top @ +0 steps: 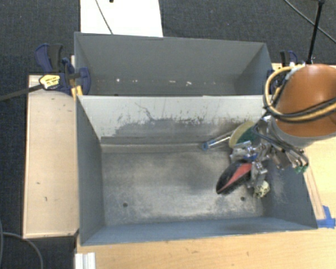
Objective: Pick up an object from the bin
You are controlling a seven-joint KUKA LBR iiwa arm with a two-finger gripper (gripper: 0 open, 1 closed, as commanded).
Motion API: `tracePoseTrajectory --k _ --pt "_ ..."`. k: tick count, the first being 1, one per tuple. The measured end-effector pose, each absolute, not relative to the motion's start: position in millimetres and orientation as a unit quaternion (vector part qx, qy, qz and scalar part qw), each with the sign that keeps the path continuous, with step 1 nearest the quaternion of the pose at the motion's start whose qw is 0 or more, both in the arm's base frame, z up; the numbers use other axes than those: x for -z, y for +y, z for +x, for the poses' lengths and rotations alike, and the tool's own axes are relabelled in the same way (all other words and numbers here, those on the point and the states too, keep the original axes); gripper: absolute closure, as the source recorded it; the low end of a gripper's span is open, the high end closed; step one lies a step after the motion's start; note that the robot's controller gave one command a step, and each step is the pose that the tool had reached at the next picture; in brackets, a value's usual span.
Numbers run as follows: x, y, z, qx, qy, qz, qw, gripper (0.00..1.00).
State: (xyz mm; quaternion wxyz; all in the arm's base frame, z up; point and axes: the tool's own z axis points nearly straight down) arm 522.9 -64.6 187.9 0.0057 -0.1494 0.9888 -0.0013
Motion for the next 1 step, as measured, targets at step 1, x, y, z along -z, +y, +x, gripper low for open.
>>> tracePoseTrajectory --k 1 --pt "-252.2 -63.6 531.9 0.001 0.990 -0.141 0.005 1.00"
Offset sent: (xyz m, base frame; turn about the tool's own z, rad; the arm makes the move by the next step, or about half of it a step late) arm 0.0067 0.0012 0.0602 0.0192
